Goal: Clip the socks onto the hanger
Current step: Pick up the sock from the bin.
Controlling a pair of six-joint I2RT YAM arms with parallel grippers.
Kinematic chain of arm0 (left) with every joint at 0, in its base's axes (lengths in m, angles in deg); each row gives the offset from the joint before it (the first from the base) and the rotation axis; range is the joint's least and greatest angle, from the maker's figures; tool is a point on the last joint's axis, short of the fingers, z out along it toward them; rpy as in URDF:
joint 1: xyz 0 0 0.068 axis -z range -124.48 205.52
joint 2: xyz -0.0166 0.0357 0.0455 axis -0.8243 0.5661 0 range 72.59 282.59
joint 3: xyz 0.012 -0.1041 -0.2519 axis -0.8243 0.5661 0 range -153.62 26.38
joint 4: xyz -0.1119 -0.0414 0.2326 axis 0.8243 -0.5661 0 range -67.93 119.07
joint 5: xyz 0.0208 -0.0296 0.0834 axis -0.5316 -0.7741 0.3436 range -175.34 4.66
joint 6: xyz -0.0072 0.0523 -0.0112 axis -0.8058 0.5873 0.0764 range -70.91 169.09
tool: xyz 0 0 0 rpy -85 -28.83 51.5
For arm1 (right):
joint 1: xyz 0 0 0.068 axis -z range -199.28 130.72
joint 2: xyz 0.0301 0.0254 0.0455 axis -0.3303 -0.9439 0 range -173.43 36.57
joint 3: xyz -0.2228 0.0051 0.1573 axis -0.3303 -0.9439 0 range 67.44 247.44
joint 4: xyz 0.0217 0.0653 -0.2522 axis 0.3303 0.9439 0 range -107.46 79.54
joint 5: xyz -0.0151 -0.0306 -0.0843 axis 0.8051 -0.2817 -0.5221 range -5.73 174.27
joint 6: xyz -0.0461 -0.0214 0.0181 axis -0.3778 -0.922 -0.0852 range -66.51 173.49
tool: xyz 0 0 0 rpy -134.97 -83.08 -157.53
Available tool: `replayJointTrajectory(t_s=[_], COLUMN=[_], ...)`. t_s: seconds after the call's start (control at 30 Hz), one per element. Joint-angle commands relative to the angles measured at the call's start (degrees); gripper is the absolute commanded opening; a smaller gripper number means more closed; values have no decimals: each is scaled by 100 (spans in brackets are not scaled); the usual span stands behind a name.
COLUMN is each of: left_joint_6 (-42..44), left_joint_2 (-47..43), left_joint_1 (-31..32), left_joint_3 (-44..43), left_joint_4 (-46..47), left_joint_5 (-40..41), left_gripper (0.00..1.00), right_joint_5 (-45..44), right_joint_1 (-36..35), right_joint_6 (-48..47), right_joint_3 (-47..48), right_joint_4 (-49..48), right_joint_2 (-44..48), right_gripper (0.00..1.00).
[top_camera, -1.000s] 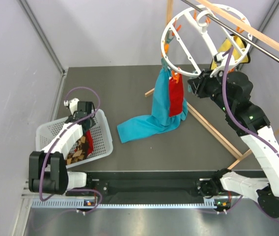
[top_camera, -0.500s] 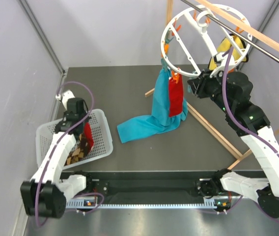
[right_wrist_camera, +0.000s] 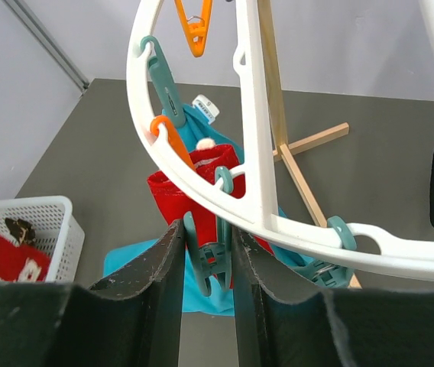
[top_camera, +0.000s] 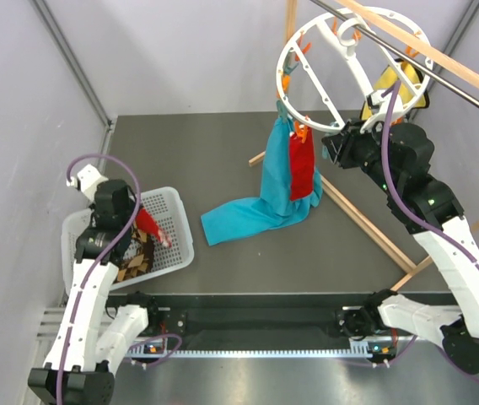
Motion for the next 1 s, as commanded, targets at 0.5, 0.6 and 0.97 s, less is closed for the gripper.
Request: replayJointTrajectory(t_s=[0.5,0.6,0.97], left_joint_6=[-358,-665,-2193], left_joint_2=[453,489,1999], left_joint_1=[54,168,186], left_joint_3=[624,940,1055], left_joint_4=[-446,-445,-1218], left_joint_5=[-1035,-1079,-71], left_gripper=[67,67,63], right_joint_5=[227,271,280], right_joint_1=[26,17,17], right_joint_6=[-26,18,53], right_joint_3=[56,-14,-93], right_joint_4=[445,401,366], right_joint_2=[51,51,68], right_gripper=[0,0,0])
